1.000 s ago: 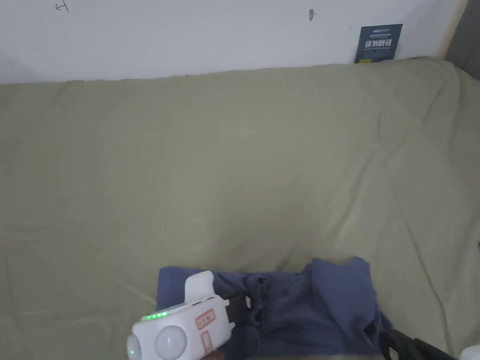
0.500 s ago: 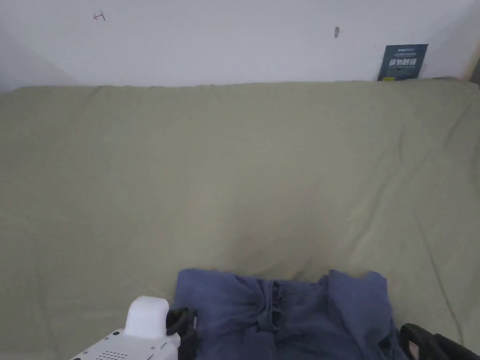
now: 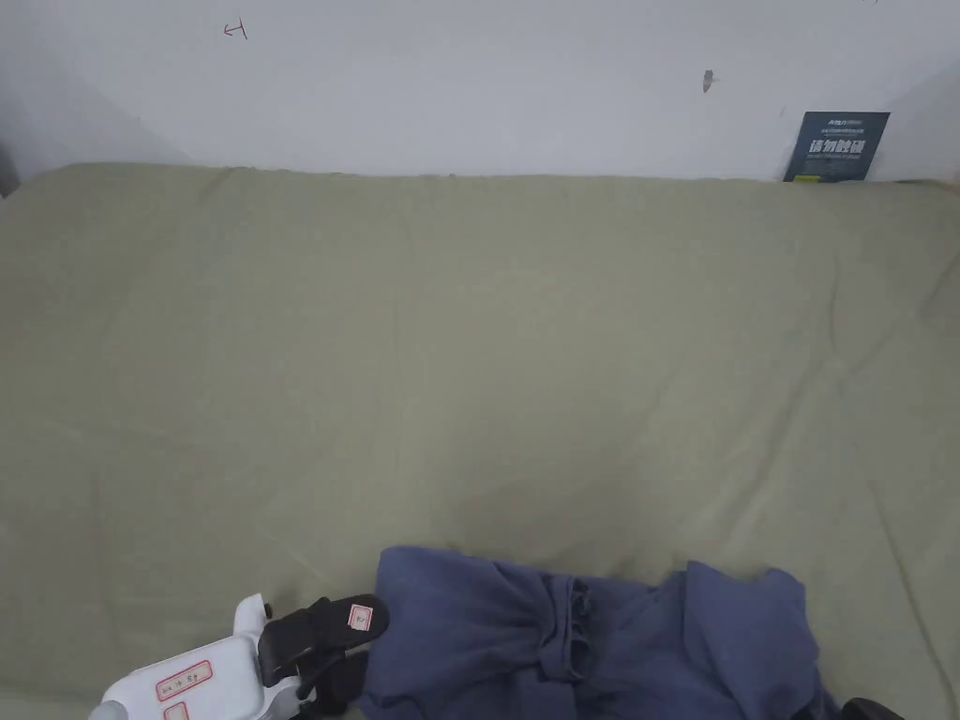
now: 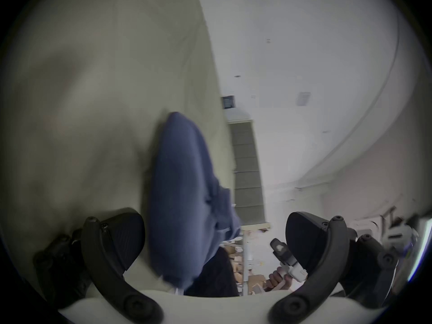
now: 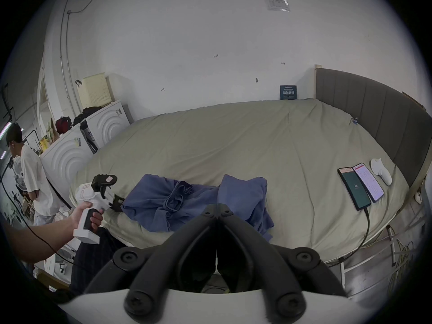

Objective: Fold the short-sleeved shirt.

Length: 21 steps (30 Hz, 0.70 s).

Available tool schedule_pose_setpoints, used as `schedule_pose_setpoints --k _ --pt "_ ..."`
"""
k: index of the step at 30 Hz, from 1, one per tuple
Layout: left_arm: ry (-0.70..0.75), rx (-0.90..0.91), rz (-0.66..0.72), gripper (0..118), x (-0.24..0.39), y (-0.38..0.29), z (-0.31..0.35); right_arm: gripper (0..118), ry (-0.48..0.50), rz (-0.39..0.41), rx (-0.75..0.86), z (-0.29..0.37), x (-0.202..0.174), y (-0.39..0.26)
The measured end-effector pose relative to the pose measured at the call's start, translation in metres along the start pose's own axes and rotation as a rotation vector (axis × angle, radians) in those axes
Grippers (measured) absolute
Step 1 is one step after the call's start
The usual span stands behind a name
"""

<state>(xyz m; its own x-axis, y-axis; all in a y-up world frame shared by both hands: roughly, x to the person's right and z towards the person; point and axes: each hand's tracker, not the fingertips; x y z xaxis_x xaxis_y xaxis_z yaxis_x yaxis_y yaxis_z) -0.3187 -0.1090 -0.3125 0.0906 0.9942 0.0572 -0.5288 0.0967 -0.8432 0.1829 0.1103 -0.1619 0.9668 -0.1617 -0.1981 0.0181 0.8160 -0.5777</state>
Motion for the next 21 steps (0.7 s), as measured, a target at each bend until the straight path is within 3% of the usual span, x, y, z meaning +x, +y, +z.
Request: schedule_pose_setpoints --k 1,3,5,6,7,8,9,10,11,12,15,21 --pt "-0.058 -0.005 -0.015 118 0.005 0.004 -0.012 0 -0.004 0.001 0.0 0.0 0.0 0.001" --pt "-0.011 -0.065 0.017 118 0.006 0.004 -0.035 0 -0.014 -0.006 0.0 0.0 0.0 0.003" --pt "0.053 -0.105 -0.039 115 0.008 0.006 -0.046 0 -0.021 -0.022 -0.004 -0.002 0.002 0.004" --pt "0.109 -0.1 -0.076 93 0.01 0.007 -0.047 0 -0.025 -0.028 -0.006 -0.003 0.002 0.004" --pt "0.188 -0.063 -0.069 43 0.007 0.007 -0.047 0 -0.031 -0.029 -0.009 -0.004 0.001 0.004" --pt "0.282 -0.04 -0.046 13 0.0 0.006 -0.05 0 -0.034 -0.028 -0.01 -0.004 0.001 0.004" --pt "0.415 -0.025 0.008 13 -0.011 0.003 -0.045 0 -0.035 -0.028 -0.009 -0.004 0.001 0.004" --pt "0.25 -0.034 0.035 13 -0.014 0.002 -0.039 0 -0.032 -0.028 -0.01 -0.004 0.0 0.004" --pt "0.204 -0.011 0.015 13 0.002 0.0 -0.045 0 -0.029 -0.027 -0.015 -0.004 0.0 0.004" --pt "0.324 -0.007 -0.027 13 0.01 -0.004 -0.046 0 -0.031 -0.018 -0.021 -0.005 -0.001 0.004" --pt "0.462 0.024 -0.174 13 0.036 -0.008 -0.039 0 -0.032 -0.013 -0.023 -0.005 -0.002 0.004" --pt "0.49 0.253 -0.2 13 0.084 0.01 0.045 0 -0.007 -0.016 0.003 -0.005 -0.006 0.006"
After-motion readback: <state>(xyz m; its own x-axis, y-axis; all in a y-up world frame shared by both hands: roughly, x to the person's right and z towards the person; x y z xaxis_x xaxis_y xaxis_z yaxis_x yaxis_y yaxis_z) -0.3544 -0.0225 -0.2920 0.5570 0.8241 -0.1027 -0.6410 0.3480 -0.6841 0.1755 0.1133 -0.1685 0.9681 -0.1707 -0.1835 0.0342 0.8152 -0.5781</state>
